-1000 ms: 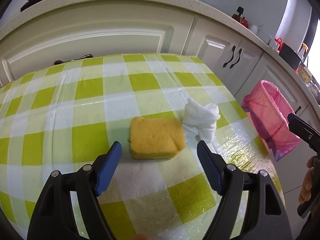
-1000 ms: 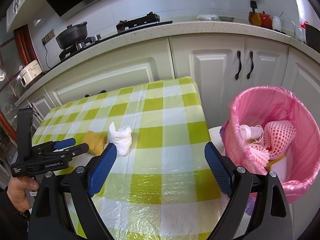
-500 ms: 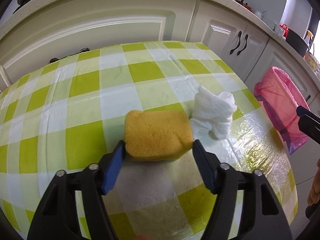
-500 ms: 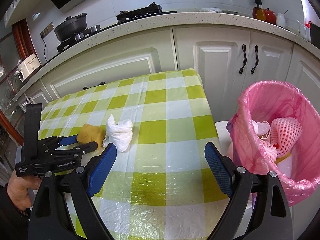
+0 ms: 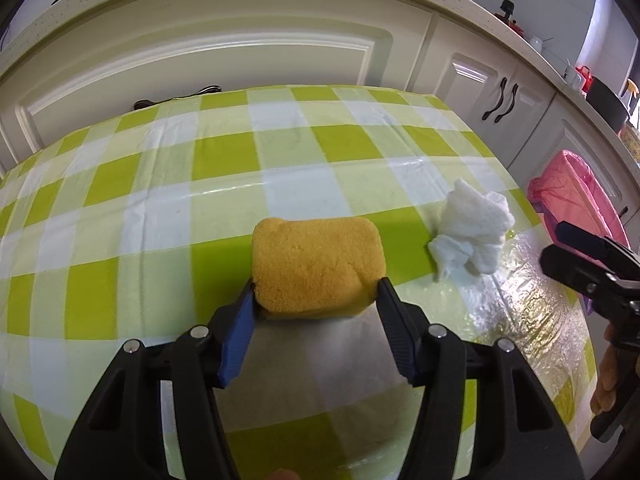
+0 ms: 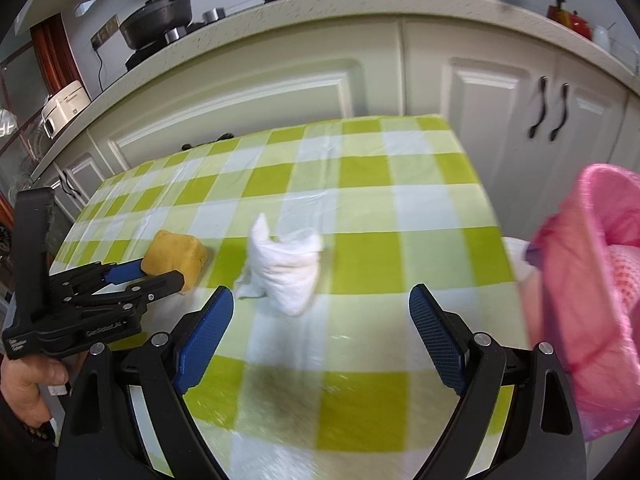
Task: Collect trash
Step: 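Grasp the yellow sponge with the left tool while the right tool grasps the white tissue, then carry sponge and tissue over the pink bin and open both tools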
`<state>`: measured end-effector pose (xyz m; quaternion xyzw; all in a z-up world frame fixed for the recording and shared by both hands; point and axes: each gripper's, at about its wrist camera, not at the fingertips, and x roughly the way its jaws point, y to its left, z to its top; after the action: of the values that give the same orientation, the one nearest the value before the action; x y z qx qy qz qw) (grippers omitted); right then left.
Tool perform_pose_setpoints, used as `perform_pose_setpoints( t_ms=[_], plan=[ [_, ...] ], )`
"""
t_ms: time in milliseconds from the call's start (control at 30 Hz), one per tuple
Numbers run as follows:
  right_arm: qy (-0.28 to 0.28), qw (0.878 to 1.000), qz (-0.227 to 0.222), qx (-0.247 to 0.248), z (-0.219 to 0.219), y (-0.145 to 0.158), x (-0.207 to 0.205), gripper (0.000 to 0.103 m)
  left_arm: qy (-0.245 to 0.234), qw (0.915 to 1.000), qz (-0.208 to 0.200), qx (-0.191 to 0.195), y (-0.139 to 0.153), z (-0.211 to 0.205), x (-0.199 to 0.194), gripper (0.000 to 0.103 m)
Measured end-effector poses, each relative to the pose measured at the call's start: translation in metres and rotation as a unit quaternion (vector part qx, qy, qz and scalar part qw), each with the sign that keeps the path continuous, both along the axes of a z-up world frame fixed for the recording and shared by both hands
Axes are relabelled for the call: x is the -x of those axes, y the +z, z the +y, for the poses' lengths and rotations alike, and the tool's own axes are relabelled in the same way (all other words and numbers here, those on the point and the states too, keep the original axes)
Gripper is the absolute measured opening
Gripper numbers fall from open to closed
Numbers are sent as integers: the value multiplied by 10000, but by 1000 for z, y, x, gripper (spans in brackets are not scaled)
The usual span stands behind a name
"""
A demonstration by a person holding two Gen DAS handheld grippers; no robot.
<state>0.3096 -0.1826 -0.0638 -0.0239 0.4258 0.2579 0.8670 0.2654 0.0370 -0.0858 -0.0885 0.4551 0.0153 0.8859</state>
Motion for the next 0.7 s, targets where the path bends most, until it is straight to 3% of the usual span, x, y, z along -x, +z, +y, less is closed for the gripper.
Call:
perform_pose_setpoints(
  t_ms=[67, 267, 367, 433, 700],
  plan=[
    [81, 10000, 38, 19, 13, -4, -3, 84, 22, 10000, -9, -2, 0, 5, 2, 57],
    [152, 9996, 173, 166, 38, -17, -15, 71, 63, 10000, -16, -3, 0, 17, 9, 57],
    [213, 9990, 209, 323, 47, -22, -20, 60, 62, 10000, -19, -27, 0, 19, 9, 57],
    [245, 9987, 276, 363, 50, -25, -22, 45, 61, 10000, -15, -44, 0, 19, 9, 57],
    [299, 9986, 228, 360, 49, -24, -18, 34, 67, 9999, 14, -100, -3, 15, 5, 65]
  ],
)
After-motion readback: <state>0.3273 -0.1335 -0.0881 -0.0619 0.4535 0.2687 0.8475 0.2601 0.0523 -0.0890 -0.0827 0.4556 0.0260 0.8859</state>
